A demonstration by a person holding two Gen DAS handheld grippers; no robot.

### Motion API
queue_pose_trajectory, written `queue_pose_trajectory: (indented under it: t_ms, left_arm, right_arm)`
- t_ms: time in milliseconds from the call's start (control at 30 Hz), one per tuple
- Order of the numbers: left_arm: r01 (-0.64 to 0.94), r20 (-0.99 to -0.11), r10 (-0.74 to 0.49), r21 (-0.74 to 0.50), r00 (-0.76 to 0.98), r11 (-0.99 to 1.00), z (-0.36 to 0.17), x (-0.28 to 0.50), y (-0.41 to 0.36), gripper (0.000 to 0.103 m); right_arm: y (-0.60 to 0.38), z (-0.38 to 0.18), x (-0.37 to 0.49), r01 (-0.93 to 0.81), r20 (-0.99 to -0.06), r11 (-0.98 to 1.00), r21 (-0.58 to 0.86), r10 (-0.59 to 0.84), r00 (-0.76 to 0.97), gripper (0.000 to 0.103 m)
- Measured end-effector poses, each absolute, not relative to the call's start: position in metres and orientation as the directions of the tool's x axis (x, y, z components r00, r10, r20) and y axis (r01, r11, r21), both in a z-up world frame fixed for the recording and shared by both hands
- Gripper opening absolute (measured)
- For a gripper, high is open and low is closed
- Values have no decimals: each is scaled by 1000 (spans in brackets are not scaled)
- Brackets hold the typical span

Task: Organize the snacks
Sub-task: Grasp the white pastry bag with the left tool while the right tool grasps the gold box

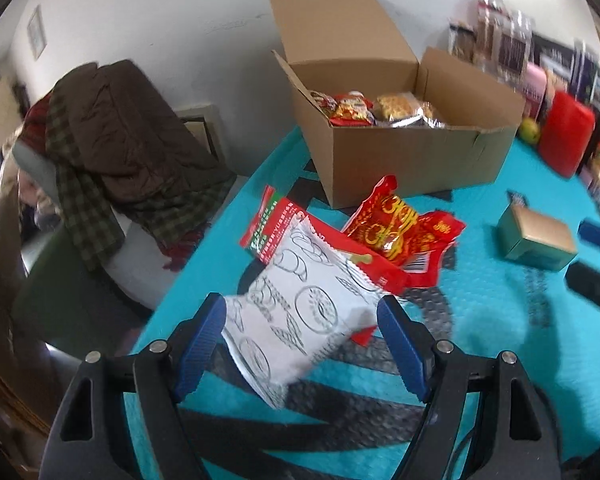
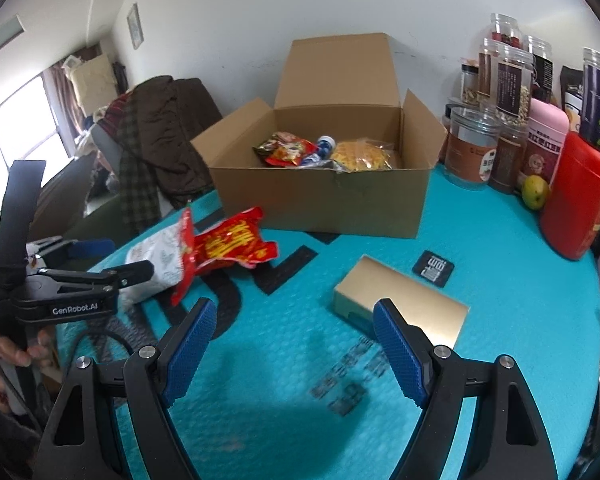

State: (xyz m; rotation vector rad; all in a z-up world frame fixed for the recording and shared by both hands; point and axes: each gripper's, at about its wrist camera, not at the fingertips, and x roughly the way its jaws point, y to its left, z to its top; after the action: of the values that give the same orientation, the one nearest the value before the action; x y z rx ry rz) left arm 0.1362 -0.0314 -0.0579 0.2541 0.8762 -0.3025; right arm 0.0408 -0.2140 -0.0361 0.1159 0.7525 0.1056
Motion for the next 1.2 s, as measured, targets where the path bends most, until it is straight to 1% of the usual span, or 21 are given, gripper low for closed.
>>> queue_pose_trajectory:
  t_ms: [67, 167, 267, 333, 367, 500, 567, 633, 700, 733, 800, 900, 1100, 1200]
  left_arm:
    - [375, -799, -136, 118, 585, 919, -64, 144, -35, 78]
    - [404, -830, -144, 104, 539, 909, -73, 153, -39, 78]
    - [418, -835, -129, 129, 536, 899, -77, 157, -44, 80]
    - [433, -837, -124, 144, 533, 890, -80, 159, -48, 89]
    - [445, -844, -112, 159, 524, 882, -84, 161, -51, 98]
    - [453, -877, -60, 186, 477, 872, -100, 167, -58, 102]
    - [442, -882, -67, 167, 467, 881, -98, 167, -55, 102]
    - [422, -884, -66, 154, 464, 893, -96, 165, -53, 100]
    - [401, -876, -56, 162, 480, 902, -93, 159, -53, 84]
    - [397, -875, -53, 164, 482, 903, -92, 155, -53, 79]
    - [386, -874, -40, 173, 484, 906, -88, 146, -57, 66]
    - [361, -882, -58, 130, 468, 924, -84, 134, -61, 62]
    - [358, -896, -137, 27, 423, 933, -79, 115, -81, 60]
    - [361, -895, -142, 23, 423, 932, -80, 111, -95, 60]
  right_arm:
    - [-216, -37, 48, -57, -683, 990, 129, 130, 719, 87]
    - [-219, -40, 59, -65, -697, 992, 111, 124, 707, 87]
    - [-221, -44, 67, -77, -708, 993, 86, 115, 697, 87]
    - [-223, -47, 72, -81, -716, 994, 73, 109, 689, 87]
    - [-224, -48, 74, -83, -720, 994, 70, 108, 685, 87]
    - [-231, -54, 81, -90, -732, 994, 61, 106, 673, 87]
    - [-233, -56, 84, -101, -736, 994, 39, 97, 671, 87]
    - [-235, -60, 88, -113, -745, 993, 15, 86, 661, 87]
    - [-237, -63, 91, -134, -755, 991, 9, 95, 649, 87]
    - [-238, -64, 93, -150, -756, 989, 8, 104, 646, 87]
    - [-240, -65, 96, -171, -761, 985, -3, 109, 640, 87]
    - [-244, -67, 101, -197, -768, 980, -15, 115, 630, 87]
    - [-258, -73, 106, -235, -796, 971, 28, 164, 583, 87]
    - [-268, -78, 104, -241, -806, 969, 49, 181, 563, 87]
